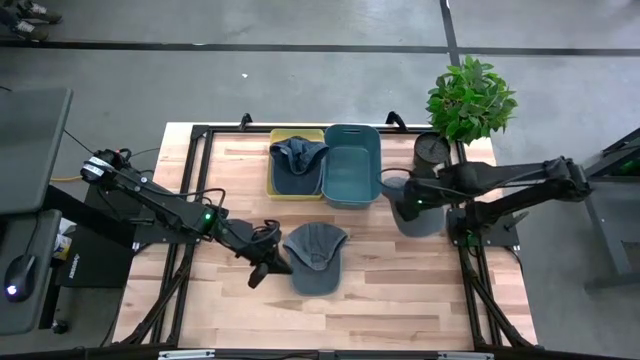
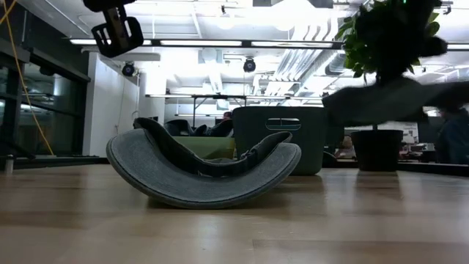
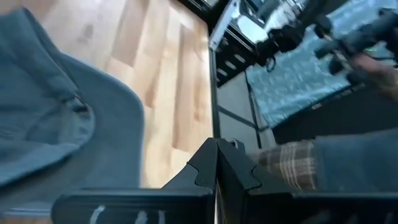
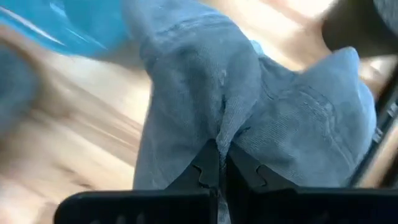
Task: Pick & Place hat
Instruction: Put the right grey cap into the grey bin
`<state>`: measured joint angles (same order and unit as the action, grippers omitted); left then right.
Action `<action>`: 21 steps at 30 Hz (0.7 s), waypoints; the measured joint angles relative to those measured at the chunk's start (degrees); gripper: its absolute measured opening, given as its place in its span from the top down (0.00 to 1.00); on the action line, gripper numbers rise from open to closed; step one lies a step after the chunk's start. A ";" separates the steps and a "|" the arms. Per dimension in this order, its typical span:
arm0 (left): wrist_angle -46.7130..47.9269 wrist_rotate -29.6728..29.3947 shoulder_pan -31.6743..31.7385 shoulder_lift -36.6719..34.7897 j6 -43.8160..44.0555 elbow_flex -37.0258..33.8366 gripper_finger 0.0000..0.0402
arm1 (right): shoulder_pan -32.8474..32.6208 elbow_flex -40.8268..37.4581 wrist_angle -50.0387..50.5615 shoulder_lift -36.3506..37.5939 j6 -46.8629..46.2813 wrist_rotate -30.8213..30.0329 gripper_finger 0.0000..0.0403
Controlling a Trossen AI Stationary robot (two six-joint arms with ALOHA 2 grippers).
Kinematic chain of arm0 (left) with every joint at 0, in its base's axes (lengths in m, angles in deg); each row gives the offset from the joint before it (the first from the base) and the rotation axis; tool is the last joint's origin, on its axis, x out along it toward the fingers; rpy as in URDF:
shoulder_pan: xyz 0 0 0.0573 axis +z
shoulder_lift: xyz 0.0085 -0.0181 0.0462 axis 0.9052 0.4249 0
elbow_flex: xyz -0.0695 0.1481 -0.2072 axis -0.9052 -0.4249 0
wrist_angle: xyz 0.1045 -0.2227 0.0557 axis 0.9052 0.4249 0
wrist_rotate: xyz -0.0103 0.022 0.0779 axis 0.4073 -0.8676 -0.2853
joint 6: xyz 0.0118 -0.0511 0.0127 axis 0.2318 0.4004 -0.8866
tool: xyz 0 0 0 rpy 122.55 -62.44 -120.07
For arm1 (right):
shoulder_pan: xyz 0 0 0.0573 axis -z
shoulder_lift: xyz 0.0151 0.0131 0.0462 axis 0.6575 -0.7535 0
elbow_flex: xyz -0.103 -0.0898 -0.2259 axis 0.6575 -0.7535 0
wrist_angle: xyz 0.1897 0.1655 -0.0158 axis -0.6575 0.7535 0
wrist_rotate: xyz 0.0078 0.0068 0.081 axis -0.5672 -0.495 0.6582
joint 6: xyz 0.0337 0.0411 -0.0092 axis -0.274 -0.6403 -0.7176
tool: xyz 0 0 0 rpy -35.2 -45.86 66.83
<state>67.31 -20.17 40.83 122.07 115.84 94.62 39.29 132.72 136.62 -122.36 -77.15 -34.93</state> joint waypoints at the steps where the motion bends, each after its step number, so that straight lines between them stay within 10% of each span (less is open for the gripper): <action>1: -0.01 -0.79 0.01 0.00 -0.02 0.00 1.00 | -1.07 1.11 -0.19 0.33 -0.57 -0.96 1.00; 21: -11.09 -23.19 1.03 -0.02 -4.56 0.00 1.00 | -17.64 4.51 -18.26 13.43 -1.80 -23.08 1.00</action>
<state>56.22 -43.36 41.87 122.05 111.28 94.62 21.65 137.23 118.36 -108.94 -78.95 -58.01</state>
